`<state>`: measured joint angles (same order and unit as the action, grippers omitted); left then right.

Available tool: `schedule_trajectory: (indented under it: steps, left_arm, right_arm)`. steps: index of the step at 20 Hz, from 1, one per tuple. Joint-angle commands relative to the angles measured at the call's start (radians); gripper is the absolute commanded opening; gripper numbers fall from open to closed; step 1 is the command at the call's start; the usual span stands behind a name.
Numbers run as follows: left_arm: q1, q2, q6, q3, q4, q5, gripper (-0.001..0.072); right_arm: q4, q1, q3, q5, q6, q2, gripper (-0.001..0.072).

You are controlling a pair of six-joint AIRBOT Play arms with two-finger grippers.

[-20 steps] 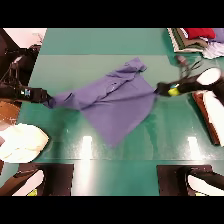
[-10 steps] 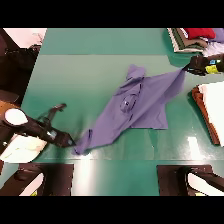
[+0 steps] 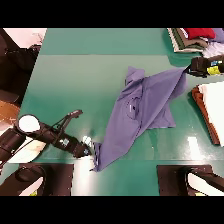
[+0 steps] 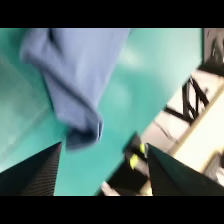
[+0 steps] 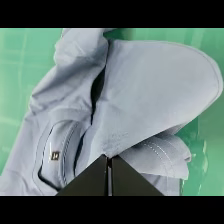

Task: Fold the shirts.

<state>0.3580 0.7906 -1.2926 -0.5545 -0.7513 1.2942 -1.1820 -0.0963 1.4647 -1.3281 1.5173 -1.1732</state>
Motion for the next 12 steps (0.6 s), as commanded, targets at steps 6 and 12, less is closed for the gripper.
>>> schedule_trajectory:
  steps: [6,12]
  left_arm:
    - [0.013,0.333,-0.008,-0.528,-0.167,-0.397,0.0615]
    - [0.013,0.936,0.021,-1.094,-0.112,-0.317,0.0617]
  right_arm:
    - [0.000,0.001,-0.002,-0.067,-0.060,0.001,0.0014]
    - [0.000,0.001,-0.002,-0.060,-0.072,0.001,0.0014]
